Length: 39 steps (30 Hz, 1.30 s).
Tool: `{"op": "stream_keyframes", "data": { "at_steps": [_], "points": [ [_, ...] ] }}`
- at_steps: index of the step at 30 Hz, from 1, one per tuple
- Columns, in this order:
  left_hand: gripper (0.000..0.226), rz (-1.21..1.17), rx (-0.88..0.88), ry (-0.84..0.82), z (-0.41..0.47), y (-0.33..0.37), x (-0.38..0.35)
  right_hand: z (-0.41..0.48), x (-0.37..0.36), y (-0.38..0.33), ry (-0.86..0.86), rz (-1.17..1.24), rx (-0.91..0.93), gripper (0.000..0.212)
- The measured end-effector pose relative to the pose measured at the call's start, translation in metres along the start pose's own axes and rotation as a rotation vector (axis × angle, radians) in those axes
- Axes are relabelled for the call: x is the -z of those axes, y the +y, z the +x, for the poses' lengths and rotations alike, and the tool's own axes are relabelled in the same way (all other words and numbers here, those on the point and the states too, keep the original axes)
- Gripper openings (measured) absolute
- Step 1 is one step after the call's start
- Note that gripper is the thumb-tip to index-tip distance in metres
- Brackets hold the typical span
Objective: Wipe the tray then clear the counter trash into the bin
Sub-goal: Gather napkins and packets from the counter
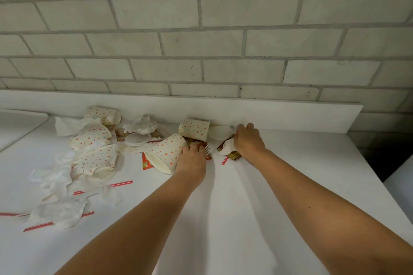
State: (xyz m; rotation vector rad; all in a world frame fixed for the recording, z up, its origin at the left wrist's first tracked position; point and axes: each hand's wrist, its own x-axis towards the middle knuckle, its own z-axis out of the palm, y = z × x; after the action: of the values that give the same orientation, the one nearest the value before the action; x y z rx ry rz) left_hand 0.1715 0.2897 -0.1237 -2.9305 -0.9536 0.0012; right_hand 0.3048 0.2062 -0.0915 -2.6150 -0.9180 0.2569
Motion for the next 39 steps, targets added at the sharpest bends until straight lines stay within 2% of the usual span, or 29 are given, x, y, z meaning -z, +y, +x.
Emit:
{"op": "stream_keyframes", "data": {
  "at_steps": [3, 6, 7, 11, 16, 21, 23, 27, 32, 34, 36, 39],
  "points": [
    [0.045, -0.033, -0.038, -0.017, 0.006, -0.007, 0.0, 0.004, -0.008, -0.003, -0.037, 0.033, -0.017, 0.044],
    [0.044, -0.078, -0.058, -0.025, 0.009, -0.009, 0.0, 0.002, -0.014, -0.004, -0.066, -0.057, 0.023, 0.075],
    [0.043, -0.065, -0.07, -0.028, 0.008, -0.008, -0.001, 0.0, -0.016, -0.004, -0.066, -0.091, 0.04, 0.079],
    [0.044, 0.07, -0.132, -0.082, 0.002, -0.003, -0.003, -0.001, -0.017, -0.002, -0.072, -0.016, 0.03, 0.069],
    [0.041, 0.071, -0.137, -0.1, -0.009, 0.002, 0.005, 0.0, -0.015, 0.003, -0.056, 0.168, -0.029, 0.069],
    [0.038, -0.116, -0.123, -0.114, -0.026, 0.008, 0.018, -0.008, -0.005, 0.002, -0.104, 0.239, -0.084, 0.058],
    [0.036, -0.203, -0.14, -0.086, -0.034, 0.011, 0.021, -0.012, 0.002, 0.002, -0.149, 0.273, -0.114, 0.048],
    [0.03, -0.37, -0.103, -0.023, -0.049, 0.01, 0.029, -0.015, 0.017, -0.003, -0.242, 0.042, -0.1, 0.011],
    [0.027, -0.54, -0.049, 0.059, -0.069, -0.004, 0.047, -0.029, 0.042, -0.027, -0.511, -0.294, -0.085, 0.022],
    [0.019, -0.621, -0.011, 0.087, -0.081, -0.014, 0.057, -0.039, 0.052, -0.041, -0.582, -0.41, -0.079, 0.028],
    [0.021, -0.683, 0.046, 0.098, -0.094, -0.026, 0.069, -0.049, 0.058, -0.055, -0.599, -0.429, -0.063, 0.035],
    [0.031, -0.746, 0.089, 0.09, -0.116, -0.048, 0.082, -0.067, 0.065, -0.08, -0.575, -0.338, 0.056, 0.032]
  ]
}}
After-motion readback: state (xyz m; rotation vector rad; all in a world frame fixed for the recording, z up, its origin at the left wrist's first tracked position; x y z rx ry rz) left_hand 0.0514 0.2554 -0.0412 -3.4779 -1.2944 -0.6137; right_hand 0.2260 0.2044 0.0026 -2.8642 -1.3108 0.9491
